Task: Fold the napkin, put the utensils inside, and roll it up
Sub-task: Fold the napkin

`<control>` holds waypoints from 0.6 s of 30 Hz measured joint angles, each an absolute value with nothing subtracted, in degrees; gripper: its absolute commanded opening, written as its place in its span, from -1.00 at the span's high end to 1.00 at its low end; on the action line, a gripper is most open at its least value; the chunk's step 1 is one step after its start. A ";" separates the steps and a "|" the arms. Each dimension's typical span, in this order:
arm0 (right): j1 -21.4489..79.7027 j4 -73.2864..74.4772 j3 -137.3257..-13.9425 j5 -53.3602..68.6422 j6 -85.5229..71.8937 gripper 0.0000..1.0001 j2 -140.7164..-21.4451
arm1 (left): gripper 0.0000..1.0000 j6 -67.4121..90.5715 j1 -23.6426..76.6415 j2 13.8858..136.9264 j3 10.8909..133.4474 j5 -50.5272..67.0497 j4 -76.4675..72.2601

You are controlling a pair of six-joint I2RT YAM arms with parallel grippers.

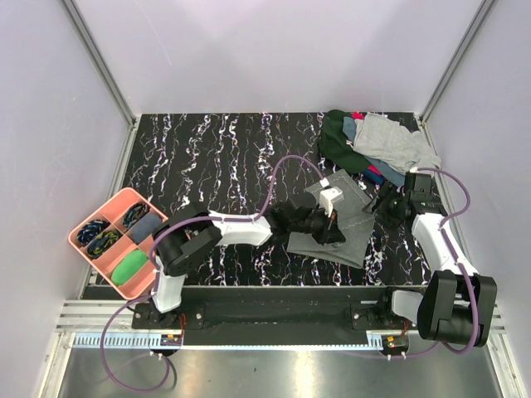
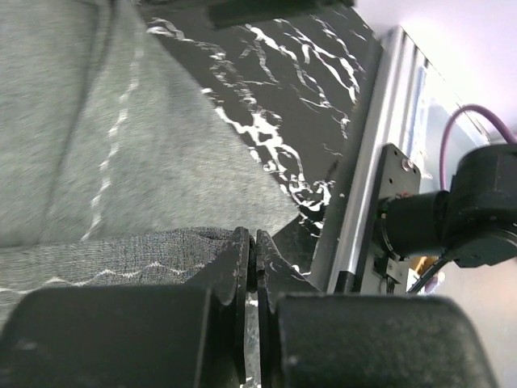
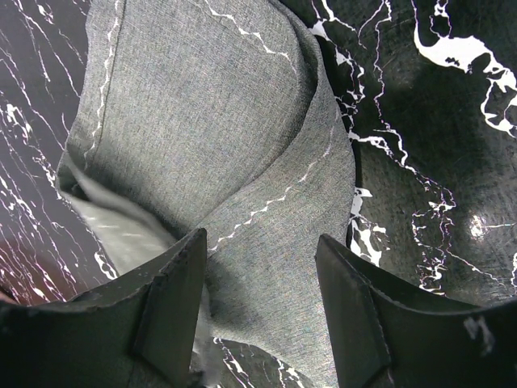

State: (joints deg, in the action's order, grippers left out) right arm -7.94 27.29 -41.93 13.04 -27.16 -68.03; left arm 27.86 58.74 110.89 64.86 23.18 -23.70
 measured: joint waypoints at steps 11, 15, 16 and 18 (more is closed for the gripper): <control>-7.94 27.27 -40.56 13.13 -27.20 -0.31 -67.05 | 1.00 23.59 60.86 115.00 69.43 27.11 -22.13; -7.94 27.29 -40.03 13.17 -27.20 -0.30 -67.02 | 1.00 22.24 60.97 116.18 70.61 27.66 -21.63; -7.94 27.24 -39.92 13.17 -27.20 -0.31 -67.00 | 1.00 21.98 60.97 116.49 71.02 27.83 -21.26; -7.94 27.27 -39.68 13.17 -27.22 -0.30 -66.78 | 1.00 21.37 60.97 116.90 71.79 28.08 -20.49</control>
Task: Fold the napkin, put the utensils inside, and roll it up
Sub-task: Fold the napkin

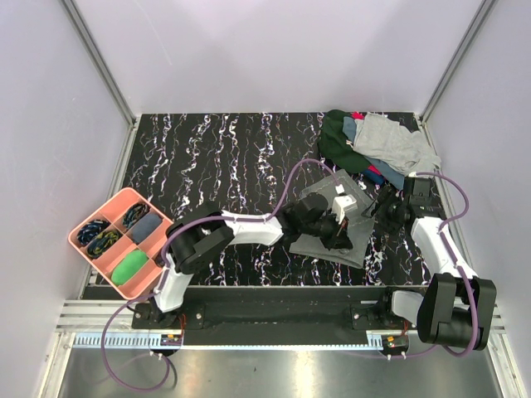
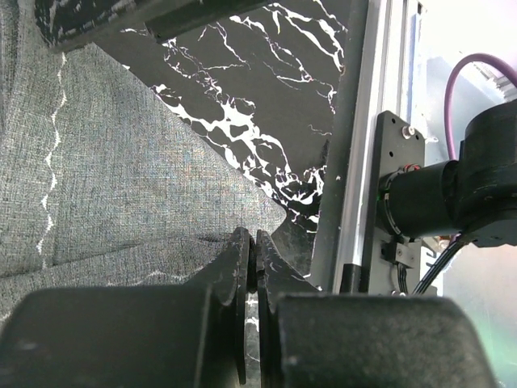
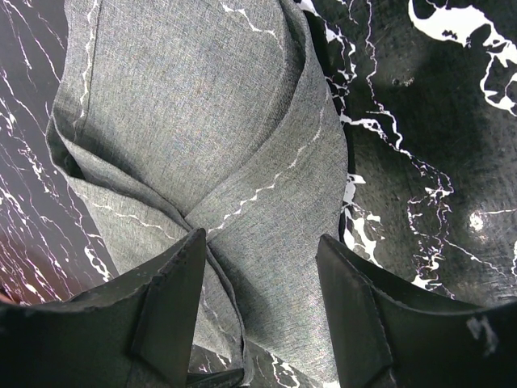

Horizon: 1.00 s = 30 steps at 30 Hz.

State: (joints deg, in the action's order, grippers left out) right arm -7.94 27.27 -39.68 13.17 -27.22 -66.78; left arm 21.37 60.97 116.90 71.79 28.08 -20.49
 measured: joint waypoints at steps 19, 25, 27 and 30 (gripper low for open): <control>-7.94 27.22 -39.22 13.19 -27.22 -0.31 -66.48 | 1.00 16.16 63.16 120.51 76.58 30.00 -15.29; -7.94 27.22 -39.18 13.19 -27.24 -0.31 -66.46 | 1.00 15.05 63.70 121.25 77.69 29.93 -13.32; -7.94 27.22 -39.18 13.21 -27.24 -0.30 -66.46 | 1.00 14.96 63.75 121.25 77.84 29.76 -13.23; -7.94 27.22 -39.16 13.23 -27.24 -0.31 -66.46 | 1.00 15.00 63.75 121.25 78.22 29.23 -13.17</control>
